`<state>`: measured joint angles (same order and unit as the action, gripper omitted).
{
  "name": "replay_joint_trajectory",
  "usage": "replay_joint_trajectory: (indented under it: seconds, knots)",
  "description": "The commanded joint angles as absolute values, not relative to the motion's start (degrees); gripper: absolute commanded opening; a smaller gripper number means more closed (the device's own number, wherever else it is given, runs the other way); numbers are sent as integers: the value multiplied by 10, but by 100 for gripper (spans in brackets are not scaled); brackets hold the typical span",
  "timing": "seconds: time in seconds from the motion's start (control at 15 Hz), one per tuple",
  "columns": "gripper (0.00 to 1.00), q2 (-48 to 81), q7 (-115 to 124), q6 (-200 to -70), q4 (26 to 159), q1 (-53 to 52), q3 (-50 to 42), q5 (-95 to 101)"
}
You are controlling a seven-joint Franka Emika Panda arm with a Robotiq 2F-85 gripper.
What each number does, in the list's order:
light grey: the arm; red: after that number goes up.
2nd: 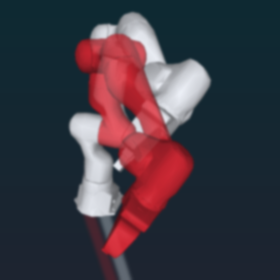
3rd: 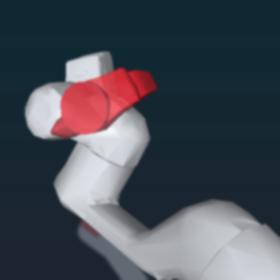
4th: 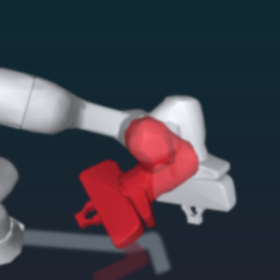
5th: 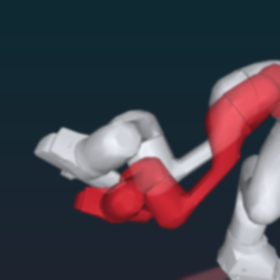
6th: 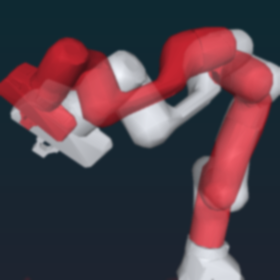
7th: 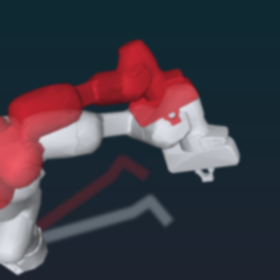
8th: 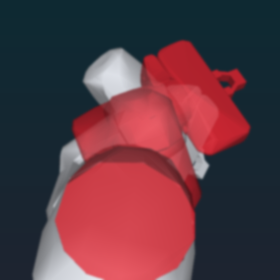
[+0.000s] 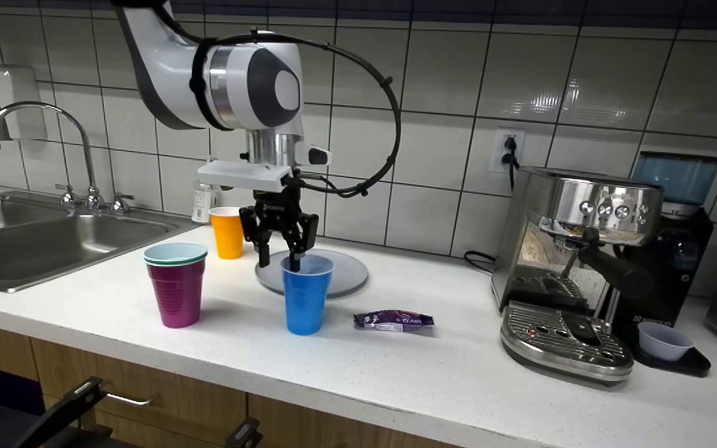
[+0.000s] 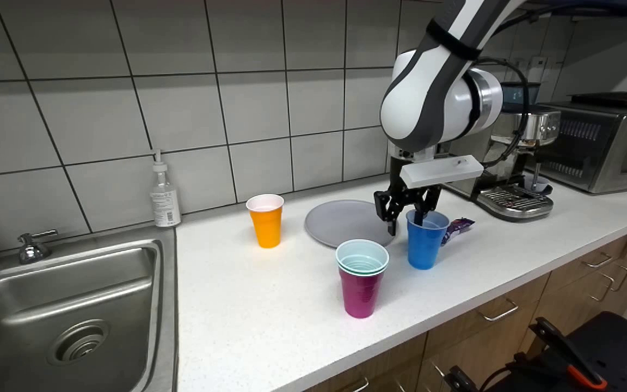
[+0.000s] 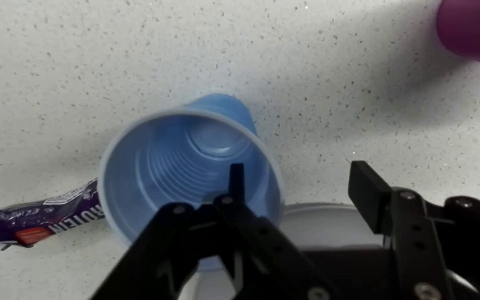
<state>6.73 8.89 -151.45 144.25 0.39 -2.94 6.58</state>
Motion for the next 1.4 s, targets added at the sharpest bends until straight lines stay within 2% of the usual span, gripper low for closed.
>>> replay_joint_trajectory:
  seconds: [0.0, 0.2, 0.33, 0.8, 1.33]
  knots:
    - [35, 71, 93, -1524, 1438, 5, -34, 76]
    - [11, 71, 94, -1525, 1438, 5, -36, 77]
    - [0, 71, 94, -1526, 1437, 5, -36, 76]
    - [1, 68, 92, -1521, 1436, 5, -38, 74]
    - [1, 7, 85, -1495, 1447, 2, -36, 116]
